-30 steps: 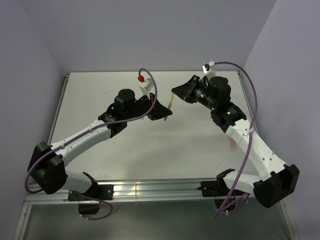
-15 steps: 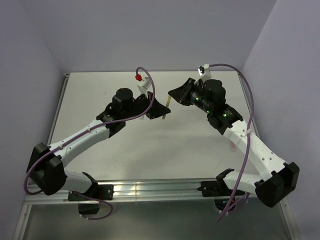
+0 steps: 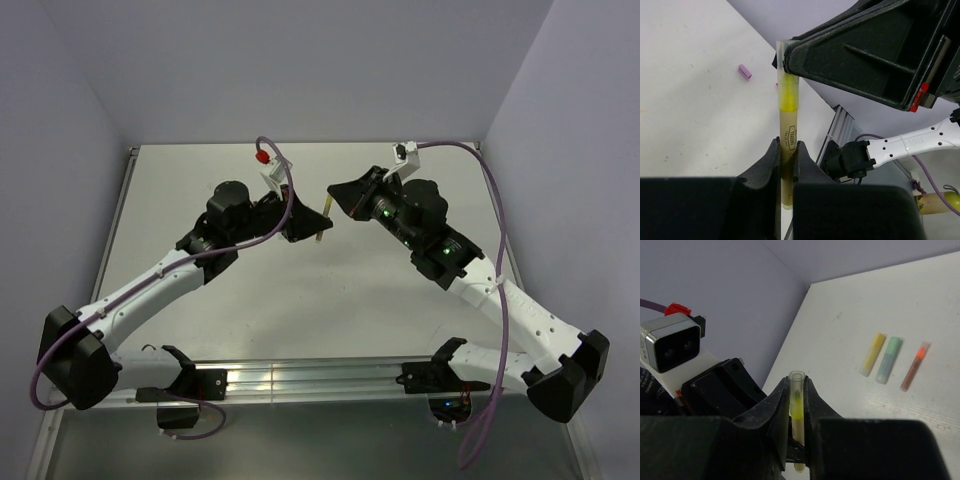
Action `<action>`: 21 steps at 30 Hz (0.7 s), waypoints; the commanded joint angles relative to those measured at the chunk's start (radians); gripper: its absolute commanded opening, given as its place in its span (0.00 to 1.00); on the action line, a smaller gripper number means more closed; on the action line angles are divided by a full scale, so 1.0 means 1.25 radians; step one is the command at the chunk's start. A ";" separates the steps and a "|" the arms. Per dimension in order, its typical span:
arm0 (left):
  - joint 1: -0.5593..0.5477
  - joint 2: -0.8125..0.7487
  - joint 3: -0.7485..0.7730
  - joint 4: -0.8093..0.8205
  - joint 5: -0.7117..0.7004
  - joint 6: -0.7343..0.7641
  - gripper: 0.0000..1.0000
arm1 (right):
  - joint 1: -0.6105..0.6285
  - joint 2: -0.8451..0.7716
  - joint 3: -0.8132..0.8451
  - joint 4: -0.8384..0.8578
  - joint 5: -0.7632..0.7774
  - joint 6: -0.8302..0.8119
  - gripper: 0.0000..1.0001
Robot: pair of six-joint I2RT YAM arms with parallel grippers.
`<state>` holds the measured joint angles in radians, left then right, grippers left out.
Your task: Insert the pens into the pen caps
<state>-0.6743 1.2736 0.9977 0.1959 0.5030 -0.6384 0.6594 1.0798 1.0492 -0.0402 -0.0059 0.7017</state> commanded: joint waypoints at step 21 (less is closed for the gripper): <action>0.012 -0.138 0.068 0.041 -0.088 0.145 0.00 | 0.302 -0.016 -0.025 -0.121 0.187 -0.020 0.00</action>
<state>-0.6769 1.1244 0.9821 0.0647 0.5289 -0.4999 0.9451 1.0241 1.0325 -0.0051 0.3595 0.6624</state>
